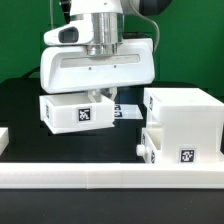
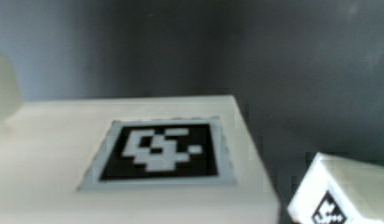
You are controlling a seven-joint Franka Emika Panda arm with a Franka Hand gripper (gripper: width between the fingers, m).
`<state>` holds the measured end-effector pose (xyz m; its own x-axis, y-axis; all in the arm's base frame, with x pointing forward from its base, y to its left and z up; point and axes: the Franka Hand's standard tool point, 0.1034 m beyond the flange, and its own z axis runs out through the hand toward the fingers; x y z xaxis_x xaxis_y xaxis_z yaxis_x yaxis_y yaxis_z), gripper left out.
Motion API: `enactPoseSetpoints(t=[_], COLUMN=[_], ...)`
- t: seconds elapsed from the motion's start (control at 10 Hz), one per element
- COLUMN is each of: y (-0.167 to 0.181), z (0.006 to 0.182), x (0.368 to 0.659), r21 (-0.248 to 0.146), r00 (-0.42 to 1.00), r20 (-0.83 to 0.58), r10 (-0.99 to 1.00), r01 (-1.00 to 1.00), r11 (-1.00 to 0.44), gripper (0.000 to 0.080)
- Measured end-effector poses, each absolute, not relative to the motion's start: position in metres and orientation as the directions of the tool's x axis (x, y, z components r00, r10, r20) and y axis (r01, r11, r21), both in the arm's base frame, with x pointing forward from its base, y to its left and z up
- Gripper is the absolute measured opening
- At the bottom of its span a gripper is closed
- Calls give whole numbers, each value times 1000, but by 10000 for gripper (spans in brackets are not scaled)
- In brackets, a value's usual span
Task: Assemble drawer
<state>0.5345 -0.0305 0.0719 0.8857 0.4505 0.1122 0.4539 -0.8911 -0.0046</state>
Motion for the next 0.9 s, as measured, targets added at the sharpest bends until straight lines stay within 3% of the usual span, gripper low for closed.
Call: enactPoseSetpoints(t=[0.4,0.6,0.9], y=[-32,-30,-30], z=[69,68,70], x=[534,535,537], r21=[25,50,49], r00=[731,569,376], r20=[96,64,29], r10=[675,820,926], r01=[677,819,925], r11=[-736,-572,-377], gripper=[41,41,41])
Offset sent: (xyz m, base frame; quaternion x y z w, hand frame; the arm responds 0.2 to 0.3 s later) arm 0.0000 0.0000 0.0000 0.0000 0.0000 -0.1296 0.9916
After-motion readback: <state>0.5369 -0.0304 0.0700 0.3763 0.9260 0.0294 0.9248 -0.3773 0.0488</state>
